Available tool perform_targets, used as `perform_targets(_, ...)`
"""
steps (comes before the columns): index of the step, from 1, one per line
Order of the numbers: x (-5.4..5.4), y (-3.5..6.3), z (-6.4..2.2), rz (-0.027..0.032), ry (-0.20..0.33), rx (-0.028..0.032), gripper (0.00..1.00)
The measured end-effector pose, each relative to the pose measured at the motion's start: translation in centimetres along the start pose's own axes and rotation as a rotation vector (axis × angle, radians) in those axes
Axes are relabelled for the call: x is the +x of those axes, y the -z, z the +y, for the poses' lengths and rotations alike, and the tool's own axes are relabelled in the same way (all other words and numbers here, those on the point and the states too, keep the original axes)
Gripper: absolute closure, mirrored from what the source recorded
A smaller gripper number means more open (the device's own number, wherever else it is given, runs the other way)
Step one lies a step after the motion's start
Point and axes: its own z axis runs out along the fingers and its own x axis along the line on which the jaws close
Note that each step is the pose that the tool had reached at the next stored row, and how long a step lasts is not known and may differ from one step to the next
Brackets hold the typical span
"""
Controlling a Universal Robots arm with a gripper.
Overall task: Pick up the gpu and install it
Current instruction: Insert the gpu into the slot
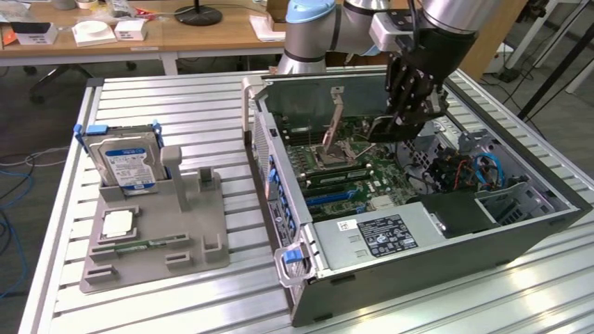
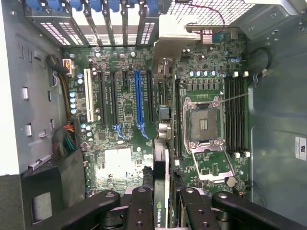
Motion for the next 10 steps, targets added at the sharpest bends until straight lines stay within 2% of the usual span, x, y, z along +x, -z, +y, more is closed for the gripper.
perform_targets(10, 0.32, -0.48, -0.02, 0.0001, 0.0, 0.0, 0.74)
